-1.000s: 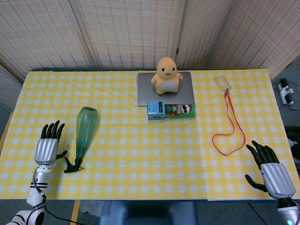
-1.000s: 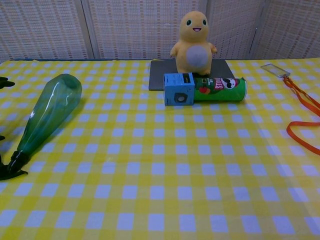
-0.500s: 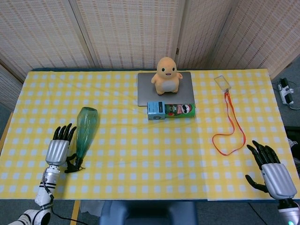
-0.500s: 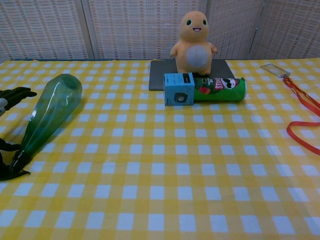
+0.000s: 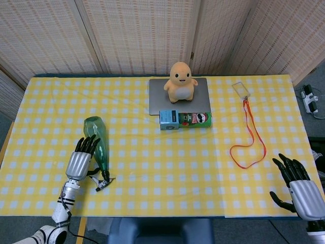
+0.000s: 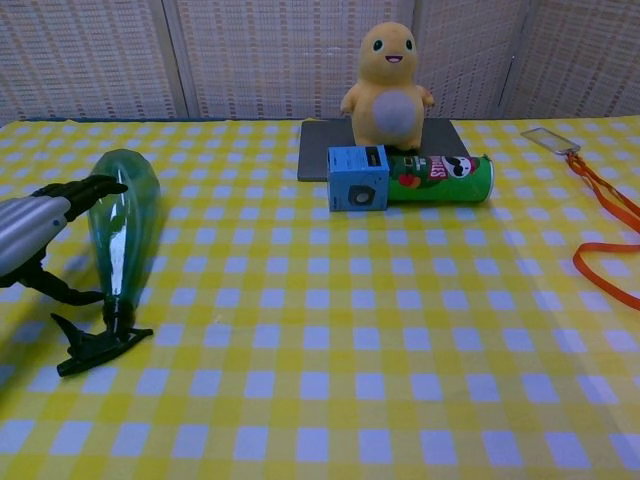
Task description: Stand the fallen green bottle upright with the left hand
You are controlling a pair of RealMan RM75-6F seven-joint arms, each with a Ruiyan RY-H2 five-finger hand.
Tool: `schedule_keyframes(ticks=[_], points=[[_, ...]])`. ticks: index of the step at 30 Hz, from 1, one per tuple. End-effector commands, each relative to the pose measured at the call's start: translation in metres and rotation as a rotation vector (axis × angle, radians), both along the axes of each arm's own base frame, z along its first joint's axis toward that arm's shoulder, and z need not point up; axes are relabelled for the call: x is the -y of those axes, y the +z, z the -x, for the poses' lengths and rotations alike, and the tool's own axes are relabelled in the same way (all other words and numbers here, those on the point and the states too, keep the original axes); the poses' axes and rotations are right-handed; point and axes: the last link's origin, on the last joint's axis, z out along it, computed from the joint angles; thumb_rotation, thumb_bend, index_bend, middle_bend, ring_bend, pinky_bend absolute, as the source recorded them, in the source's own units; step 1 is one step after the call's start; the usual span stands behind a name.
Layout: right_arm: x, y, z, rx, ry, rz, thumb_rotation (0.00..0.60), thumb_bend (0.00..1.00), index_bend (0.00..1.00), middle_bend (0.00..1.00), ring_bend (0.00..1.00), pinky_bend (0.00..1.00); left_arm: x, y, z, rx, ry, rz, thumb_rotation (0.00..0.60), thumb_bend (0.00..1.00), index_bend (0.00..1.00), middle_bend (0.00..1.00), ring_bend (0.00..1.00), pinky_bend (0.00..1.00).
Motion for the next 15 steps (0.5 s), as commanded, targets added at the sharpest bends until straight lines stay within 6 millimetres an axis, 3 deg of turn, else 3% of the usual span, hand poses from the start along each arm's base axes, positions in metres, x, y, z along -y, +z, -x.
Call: schedule_keyframes(ticks=[1, 9, 15], points=[[-0.002, 0.001, 0.0, -0.001, -0.003, 0.005, 0.6, 0.32, 0.0, 0.0, 0.0, 0.0, -0.006, -0.008, -0.013, 0.043, -0.011, -0.021, 0.6, 0.11, 0.0, 0.0, 0.02, 0.01], [-0.008, 0.003, 0.001, -0.004, -0.003, 0.003, 0.6, 0.32, 0.0, 0.0, 0.0, 0.0, -0.024, -0.031, -0.034, 0.039, -0.031, -0.032, 0.6, 0.11, 0.0, 0.0, 0.01, 0.01], [-0.009, 0.005, 0.004, -0.007, -0.021, 0.01, 0.6, 0.32, 0.0, 0.0, 0.0, 0.0, -0.04, -0.037, -0.044, 0.012, -0.057, -0.069, 0.6, 0.11, 0.0, 0.0, 0.01, 0.01]])
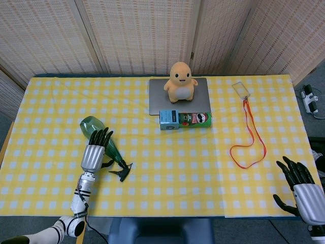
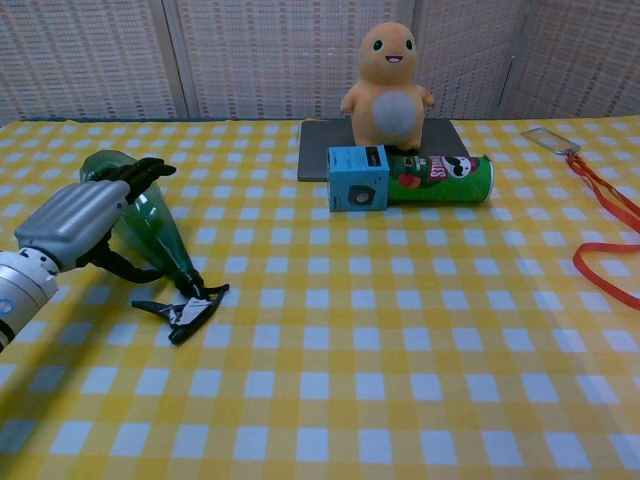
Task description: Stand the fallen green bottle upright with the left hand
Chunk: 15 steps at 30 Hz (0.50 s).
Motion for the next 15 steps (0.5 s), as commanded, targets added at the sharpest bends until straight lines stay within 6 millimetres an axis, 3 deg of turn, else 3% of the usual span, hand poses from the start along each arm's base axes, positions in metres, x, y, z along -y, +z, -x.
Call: schedule_keyframes(ticks=[1, 10, 15], points=[[0.001, 0.001, 0.002, -0.001, -0.013, 0.002, 0.6, 0.32, 0.0, 0.0, 0.0, 0.0, -0.011, -0.004, -0.01, -0.007, -0.017, -0.024, 0.6, 0.11, 0.0, 0.0, 0.01, 0.01], [0.006, -0.004, 0.006, -0.005, -0.039, -0.031, 0.6, 0.32, 0.0, 0.0, 0.0, 0.0, -0.027, -0.013, -0.039, -0.02, -0.097, -0.063, 0.6, 0.11, 0.0, 0.0, 0.0, 0.01], [0.005, -0.002, 0.005, 0.004, -0.036, -0.02, 0.6, 0.32, 0.0, 0.0, 0.0, 0.0, -0.019, -0.006, -0.036, -0.082, -0.171, -0.068, 0.6, 0.11, 0.0, 0.0, 0.0, 0.0]])
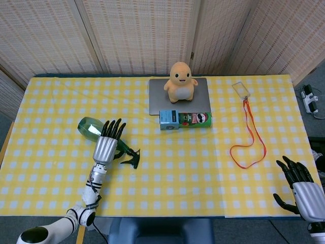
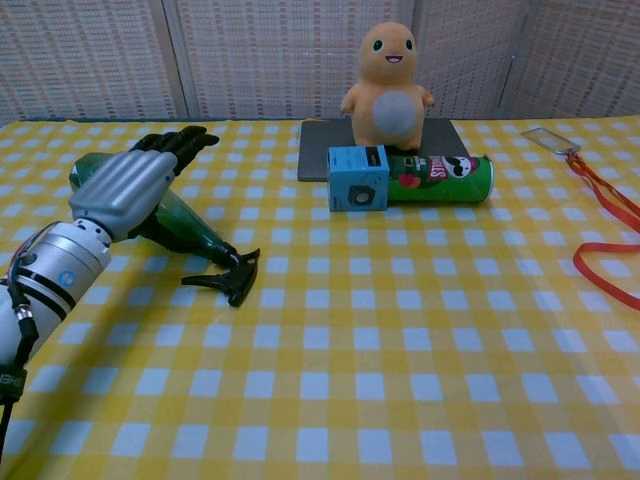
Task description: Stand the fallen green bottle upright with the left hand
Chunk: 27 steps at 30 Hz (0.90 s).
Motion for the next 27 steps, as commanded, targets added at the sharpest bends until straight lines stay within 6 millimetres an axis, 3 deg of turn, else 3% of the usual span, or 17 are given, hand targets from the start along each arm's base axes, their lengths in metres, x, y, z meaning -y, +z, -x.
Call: schedule_keyframes(ticks=[1, 6, 8, 9, 11, 12, 14, 18, 27], points=[[-0.001, 0.001, 0.0, 0.005, 0.002, 0.0, 0.6, 0.32, 0.0, 0.0, 0.0, 0.0, 0.006, 0.007, 0.006, -0.067, -0.032, -0.019, 0.6, 0.11, 0.01, 0.0, 0.0, 0.0], [-0.003, 0.002, -0.003, 0.012, 0.017, -0.003, 0.6, 0.32, 0.0, 0.0, 0.0, 0.0, 0.011, 0.021, 0.019, -0.204, -0.011, -0.093, 0.6, 0.11, 0.12, 0.0, 0.05, 0.03], [-0.004, 0.001, -0.004, 0.015, 0.021, -0.006, 0.6, 0.32, 0.0, 0.0, 0.0, 0.0, 0.015, 0.029, 0.017, -0.218, -0.039, -0.11, 0.6, 0.11, 0.11, 0.06, 0.12, 0.13], [-0.005, 0.001, -0.005, 0.017, 0.024, -0.008, 0.6, 0.32, 0.0, 0.0, 0.0, 0.0, 0.018, 0.032, 0.015, -0.217, -0.057, -0.117, 0.6, 0.11, 0.11, 0.16, 0.21, 0.29], [-0.005, 0.0, -0.006, 0.018, 0.032, -0.013, 0.6, 0.32, 0.0, 0.0, 0.0, 0.0, 0.024, 0.039, 0.008, -0.213, -0.105, -0.138, 0.6, 0.11, 0.11, 0.49, 0.54, 0.68], [-0.006, 0.0, -0.007, 0.019, 0.035, -0.014, 0.6, 0.32, 0.0, 0.0, 0.0, 0.0, 0.026, 0.04, 0.006, -0.203, -0.106, -0.124, 0.6, 0.11, 0.13, 0.72, 0.76, 0.86], [-0.007, 0.0, -0.008, 0.02, 0.042, -0.015, 0.6, 0.32, 0.0, 0.0, 0.0, 0.0, 0.031, 0.04, 0.002, -0.2, -0.119, -0.064, 0.6, 0.11, 0.2, 0.97, 0.98, 1.0], [-0.008, 0.0, -0.009, 0.022, 0.05, -0.017, 0.6, 0.32, 0.0, 0.0, 0.0, 0.0, 0.036, 0.04, 0.001, -0.256, -0.032, 0.099, 0.6, 0.14, 0.3, 1.0, 1.0, 1.0], [-0.007, -0.001, -0.008, 0.026, 0.048, -0.02, 0.6, 0.32, 0.0, 0.0, 0.0, 0.0, 0.027, 0.035, -0.007, -0.368, 0.02, 0.259, 0.6, 0.17, 0.31, 1.0, 1.0, 1.0]])
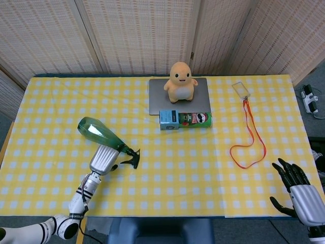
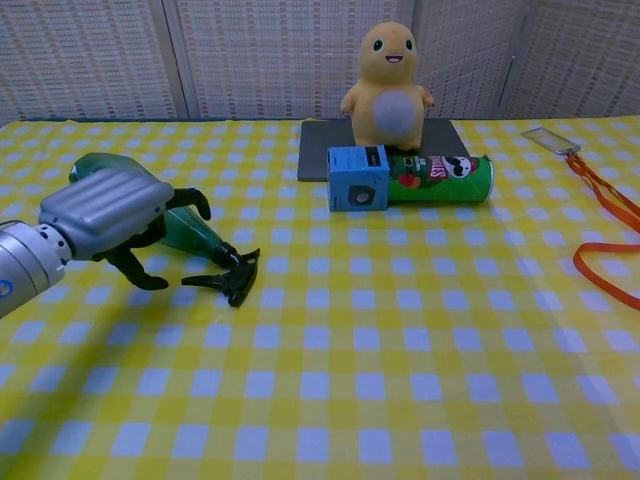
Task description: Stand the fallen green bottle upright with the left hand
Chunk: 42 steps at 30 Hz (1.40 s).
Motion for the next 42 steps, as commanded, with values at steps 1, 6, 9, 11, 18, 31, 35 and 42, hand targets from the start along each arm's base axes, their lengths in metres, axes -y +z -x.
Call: schedule_keyframes(ticks=[1, 6, 9, 11, 18, 31, 35, 42], points=[[0.0, 0.0, 0.001, -0.001, -0.004, 0.001, 0.6, 0.32, 0.0, 0.0, 0.0, 0.0, -0.009, 0.003, -0.004, -0.078, 0.011, 0.037, 0.6, 0.17, 0.31, 1.0, 1.0, 1.0], [0.003, 0.001, 0.005, -0.015, -0.031, 0.011, 0.6, 0.32, 0.0, 0.0, 0.0, 0.0, -0.019, 0.006, -0.01, -0.018, 0.0, 0.001, 0.6, 0.18, 0.32, 1.0, 1.0, 1.0], [0.003, 0.001, 0.005, -0.015, -0.036, 0.005, 0.6, 0.32, 0.0, 0.0, 0.0, 0.0, -0.024, 0.006, -0.008, -0.01, -0.001, 0.005, 0.6, 0.22, 0.33, 1.0, 1.0, 1.0], [0.004, 0.0, 0.006, -0.015, -0.039, 0.0, 0.6, 0.32, 0.0, 0.0, 0.0, 0.0, -0.027, 0.006, -0.007, -0.014, -0.005, 0.008, 0.6, 0.24, 0.34, 1.0, 1.0, 1.0], [0.005, -0.001, 0.008, -0.022, -0.053, -0.006, 0.6, 0.32, 0.0, 0.0, 0.0, 0.0, -0.035, 0.002, -0.003, -0.006, 0.013, 0.026, 0.6, 0.28, 0.37, 1.0, 1.0, 1.0], [0.006, 0.001, 0.012, -0.029, -0.089, -0.005, 0.6, 0.32, 0.0, 0.0, 0.0, 0.0, -0.049, -0.02, 0.002, -0.006, 0.018, 0.041, 0.6, 0.28, 0.39, 1.0, 1.0, 1.0], [0.005, 0.003, 0.014, -0.029, -0.101, -0.005, 0.6, 0.32, 0.0, 0.0, 0.0, 0.0, -0.054, -0.026, 0.003, 0.0, 0.013, 0.03, 0.6, 0.28, 0.4, 1.0, 1.0, 1.0], [0.003, 0.005, 0.016, -0.029, -0.116, -0.007, 0.6, 0.32, 0.0, 0.0, 0.0, 0.0, -0.061, -0.03, 0.006, -0.006, -0.011, -0.008, 0.6, 0.32, 0.55, 1.0, 1.0, 1.0]])
